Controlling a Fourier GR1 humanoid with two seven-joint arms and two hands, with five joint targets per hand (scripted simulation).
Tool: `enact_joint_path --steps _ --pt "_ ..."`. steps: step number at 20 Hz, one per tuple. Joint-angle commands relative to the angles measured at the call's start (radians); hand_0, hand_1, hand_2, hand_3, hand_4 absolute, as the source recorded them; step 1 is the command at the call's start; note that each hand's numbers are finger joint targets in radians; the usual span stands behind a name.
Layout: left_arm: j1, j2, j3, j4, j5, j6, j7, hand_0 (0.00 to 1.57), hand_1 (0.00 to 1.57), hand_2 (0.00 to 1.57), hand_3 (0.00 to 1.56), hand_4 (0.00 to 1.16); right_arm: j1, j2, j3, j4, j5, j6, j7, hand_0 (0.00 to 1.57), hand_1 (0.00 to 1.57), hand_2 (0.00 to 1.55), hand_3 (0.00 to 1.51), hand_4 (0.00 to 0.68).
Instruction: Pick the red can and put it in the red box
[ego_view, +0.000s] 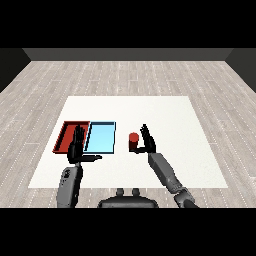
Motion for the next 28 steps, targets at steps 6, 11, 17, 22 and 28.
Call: enact_joint_path --steps 6,11,17,22,28 --pt "-0.042 0.018 0.022 0.036 0.024 -0.019 0.01 0.0 0.0 0.0 0.0 0.0 -0.059 0.002 0.124 0.051 -0.114 -0.065 -0.04 0.0 0.0 0.0 0.0 0.0" --pt "0.029 -0.038 -0.059 -0.04 -0.038 0.027 0.016 0.0 0.0 0.0 0.0 0.0 -0.002 0.002 0.112 -0.048 -0.094 -0.05 0.013 0.0 0.0 0.0 0.0 0.0" --pt "0.012 0.004 0.0 -0.022 0.003 -0.002 0.011 0.0 0.0 0.0 0.0 0.0 -0.081 0.001 0.065 0.055 -0.105 0.042 -0.003 0.0 0.0 0.0 0.0 0.0" --pt "0.042 0.007 -0.007 -0.004 -0.007 -0.02 -0.02 0.0 0.0 0.0 0.0 0.0 -0.084 0.002 0.171 -0.048 -0.181 -0.094 0.061 0.0 0.0 0.0 0.0 0.0" --pt "-0.063 0.015 0.038 0.07 0.011 0.0 -0.009 0.0 0.0 0.0 0.0 0.0 -0.154 0.002 0.261 0.109 -0.249 -0.166 0.016 0.0 0.0 0.0 0.0 0.0"
